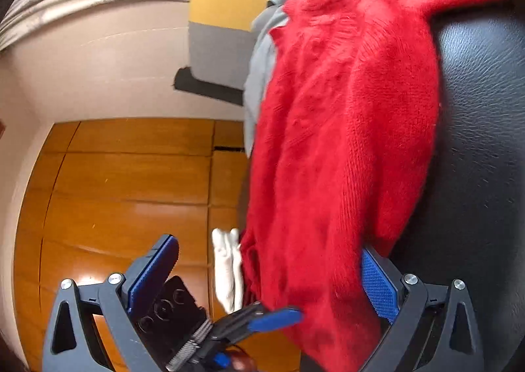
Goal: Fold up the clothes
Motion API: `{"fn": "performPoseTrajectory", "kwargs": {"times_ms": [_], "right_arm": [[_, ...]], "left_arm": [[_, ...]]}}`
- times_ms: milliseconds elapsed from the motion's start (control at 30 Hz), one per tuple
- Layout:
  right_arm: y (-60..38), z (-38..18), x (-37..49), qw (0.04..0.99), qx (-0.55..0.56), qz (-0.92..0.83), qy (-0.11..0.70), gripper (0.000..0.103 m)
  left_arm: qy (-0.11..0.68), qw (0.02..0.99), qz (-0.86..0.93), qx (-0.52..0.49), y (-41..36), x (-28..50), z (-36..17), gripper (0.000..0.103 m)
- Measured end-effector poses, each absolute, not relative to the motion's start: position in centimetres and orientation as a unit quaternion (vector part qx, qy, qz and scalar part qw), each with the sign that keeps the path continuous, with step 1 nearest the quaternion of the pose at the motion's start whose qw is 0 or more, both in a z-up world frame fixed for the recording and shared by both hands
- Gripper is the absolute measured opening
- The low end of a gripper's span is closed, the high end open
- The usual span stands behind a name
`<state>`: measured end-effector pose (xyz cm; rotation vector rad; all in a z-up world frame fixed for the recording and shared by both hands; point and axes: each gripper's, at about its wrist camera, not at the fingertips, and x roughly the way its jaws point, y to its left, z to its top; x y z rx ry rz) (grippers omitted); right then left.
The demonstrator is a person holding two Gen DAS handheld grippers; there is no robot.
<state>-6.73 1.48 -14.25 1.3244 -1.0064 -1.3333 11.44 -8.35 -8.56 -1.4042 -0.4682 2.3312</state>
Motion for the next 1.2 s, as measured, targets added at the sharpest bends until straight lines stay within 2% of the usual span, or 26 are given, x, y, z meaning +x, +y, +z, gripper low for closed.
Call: {"fn": "performPoseTrajectory", "kwargs": {"times_ms": [167,233,267,300,333,400,533,633,767,900,1100,1200], "right_arm": [[3.0,-14.9,-5.7,0.494,0.55,-0.531,-0.415,0.103],[3.4,-15.5,-5.6,0.489,0.55,-0.527,-0.425,0.103],[3.8,-15.6,-5.7,0.488,0.545,-0.53,-0.429,0.103],[4.1,-15.5,-5.7,0.488,0.538,-0.535,-0.432,0.103],[4.8,-15.3,-5.5,0.488,0.531,-0.54,-0.433,0.103],[6.5,-14.7,-5.4,0.488,0.505,-0.562,-0.437,0.103],[8.2,-14.8,-5.1,0.472,0.492,-0.598,-0.422,0.103],[7.6,-15.6,-4.6,0.47,0.51,-0.596,-0.406,0.103],[4.2,-15.7,-4.1,0.489,0.517,-0.571,-0.411,0.103],[-0.1,-15.9,-4.5,0.468,0.533,-0.577,-0.404,0.103],[-3.0,-16.8,-5.1,0.515,0.524,-0.475,-0.485,0.103],[-0.8,-15.6,-4.0,0.551,0.507,-0.422,-0.511,0.103]], "left_arm": [[-0.073,0.127,0.824,-0.547,-4.2,9.1,-10.3,0.063],[-0.034,0.108,0.826,-0.552,-3.2,8.7,-10.6,0.058],[-0.025,0.1,0.827,-0.553,-3.4,8.7,-10.6,0.05],[-0.02,0.093,0.827,-0.554,-3.7,8.6,-10.6,0.03],[-0.037,0.095,0.824,-0.557,-4.7,8.4,-10.6,0.019],[-0.147,0.126,0.803,-0.564,-8.2,7.4,-10.7,0.009],[-0.369,0.189,0.757,-0.505,-15.6,7.8,-11.5,0.007],[-0.453,0.224,0.741,-0.443,-19.0,8.8,-11.2,0.007],[-0.489,0.266,0.732,-0.393,-20.1,9.5,-10.7,0.007],[-0.494,0.271,0.726,-0.394,-19.3,9.1,-11.4,0.007],[-0.529,0.287,0.707,-0.372,-20.3,8.9,-12.0,0.007],[-0.504,0.271,0.718,-0.396,-20.2,9.8,-12.0,0.01]]}}
